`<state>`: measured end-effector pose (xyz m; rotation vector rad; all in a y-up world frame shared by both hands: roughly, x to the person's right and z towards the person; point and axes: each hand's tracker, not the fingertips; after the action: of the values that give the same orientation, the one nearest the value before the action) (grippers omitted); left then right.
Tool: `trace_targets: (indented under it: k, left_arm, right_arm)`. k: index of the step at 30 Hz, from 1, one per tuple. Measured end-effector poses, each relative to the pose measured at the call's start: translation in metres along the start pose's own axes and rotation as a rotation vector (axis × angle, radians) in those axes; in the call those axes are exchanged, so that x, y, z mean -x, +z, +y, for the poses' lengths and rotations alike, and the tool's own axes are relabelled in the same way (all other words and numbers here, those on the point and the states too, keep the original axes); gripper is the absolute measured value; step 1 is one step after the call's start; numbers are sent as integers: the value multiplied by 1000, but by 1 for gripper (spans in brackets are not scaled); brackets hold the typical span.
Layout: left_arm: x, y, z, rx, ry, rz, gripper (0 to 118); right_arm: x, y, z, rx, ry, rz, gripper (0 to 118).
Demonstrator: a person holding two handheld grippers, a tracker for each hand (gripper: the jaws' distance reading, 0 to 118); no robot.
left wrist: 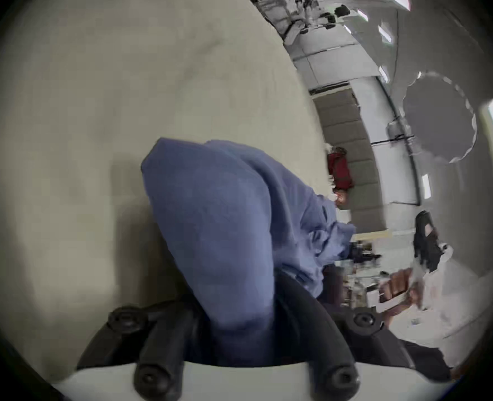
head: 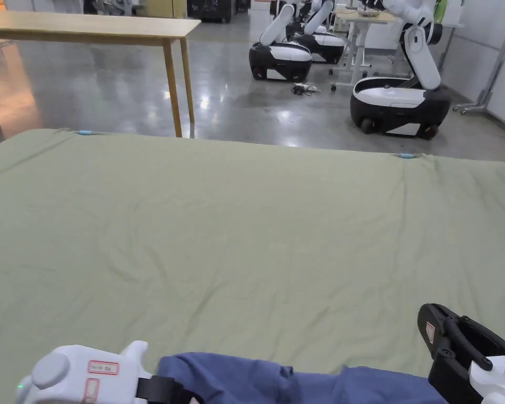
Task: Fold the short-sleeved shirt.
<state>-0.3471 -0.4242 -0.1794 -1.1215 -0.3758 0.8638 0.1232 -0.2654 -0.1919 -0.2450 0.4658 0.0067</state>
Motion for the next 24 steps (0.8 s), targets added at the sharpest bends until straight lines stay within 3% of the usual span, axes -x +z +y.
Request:
trace_targets:
  k: [4,7,11,18,24]
  left_arm:
    - [-18,40,-11,-101,34,158,9]
    - [-55,44,-23,-135,-42,360,9]
    - [-115,27,-30,-166,-90,437,9]
    - [-231,-71,-66,-281,-438,583,9]
    - [-263,-190,-97,-256,-466,597,9]
  right_arm:
    - [-9,9,-1,-9,-9,4,11]
    - [-17,18,-1,-23,-22,8,11]
    - [-28,29,0,-45,-24,6,11]
    - [-51,47,-7,-75,-36,-13,11]
    - [-77,53,-18,-69,-43,-34,11]
